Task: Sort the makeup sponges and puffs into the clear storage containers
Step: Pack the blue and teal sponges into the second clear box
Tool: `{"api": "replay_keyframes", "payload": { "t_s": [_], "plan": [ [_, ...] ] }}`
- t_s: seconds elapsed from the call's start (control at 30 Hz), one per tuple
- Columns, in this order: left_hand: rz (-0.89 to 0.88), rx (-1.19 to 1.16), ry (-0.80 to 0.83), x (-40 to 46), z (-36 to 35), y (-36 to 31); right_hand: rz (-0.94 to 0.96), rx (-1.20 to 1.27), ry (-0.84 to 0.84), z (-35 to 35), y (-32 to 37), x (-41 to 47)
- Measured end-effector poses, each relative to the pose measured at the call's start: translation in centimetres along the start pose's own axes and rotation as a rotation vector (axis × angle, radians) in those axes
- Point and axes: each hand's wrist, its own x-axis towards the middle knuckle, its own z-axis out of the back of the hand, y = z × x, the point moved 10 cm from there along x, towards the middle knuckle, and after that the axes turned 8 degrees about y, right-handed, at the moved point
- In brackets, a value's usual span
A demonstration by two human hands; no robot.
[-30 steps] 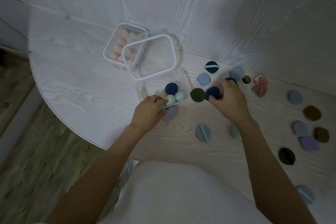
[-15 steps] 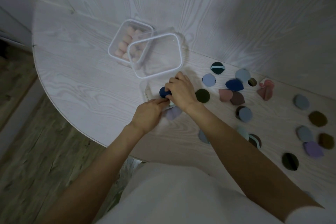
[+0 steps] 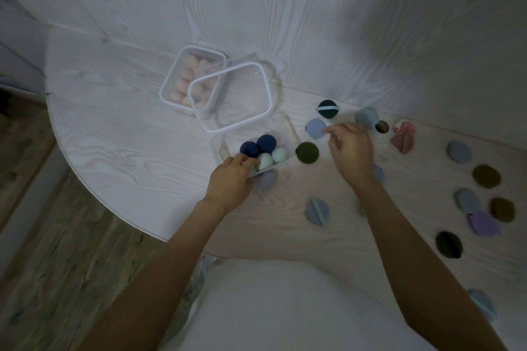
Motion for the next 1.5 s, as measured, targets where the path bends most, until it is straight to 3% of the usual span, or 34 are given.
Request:
{"api": "replay_keyframes", "payload": {
  "t_s": [0.1,0.23,0.37,0.57,0.7,0.8,0.9,1.07,1.13,1.37,1.5],
  "plan": [
    [0.0,0.01,0.03,0.1,-0.1,-0.1,-0.14,-0.215,0.102,-0.6,-5.0,0.7],
    [-0.013,0.008,0.047,-0.2,0.2,-0.1,-0.181,-0.355,0.296,-3.0,-7.7,1.5],
    [-0.083,-0.02,0.035,-0.9,0.9,-0.2,-0.144,-0.44,0.164,-1.7,-6.6,1.3],
    [-0.167,0.055,-0.063,-2.1,1.5,-0.1,-0.215,-0.405,0.244,-3.1,-8.0,-1.9],
    [-0.135,0.063,-0.165,-2.8,2.5,0.8,-0.094,-0.376,0.051,-0.9,-6.4,-2.8],
    [-0.132,0.079,-0.195,-3.1,2.6,1.3,-0.115,-0.227,-0.122,1.5,-5.3,-3.6],
    [-0.077,0.1,-0.175,-3.2,2.5,2.2,-0.182,0.05,-0.122,1.8,-3.3,-3.2],
    [-0.066,0.083,-0.142,-3.4,2.1,2.1,-0.102,0.541,0.289,-3.3,4.2,-1.5],
    [-0.06,0.075,-0.139,-3.5,2.0,2.3,-0.045,0.604,0.413,-5.7,7.6,-1.2],
    [-0.052,0.056,-0.129,-3.6,1.8,2.4,0.32,-0.047,0.405,-10.6,16.5,0.5],
    [-0.064,0.052,-0.144,-3.7,1.8,2.8,0.463,-0.286,0.519,-13.7,17.1,0.0]
  ]
}}
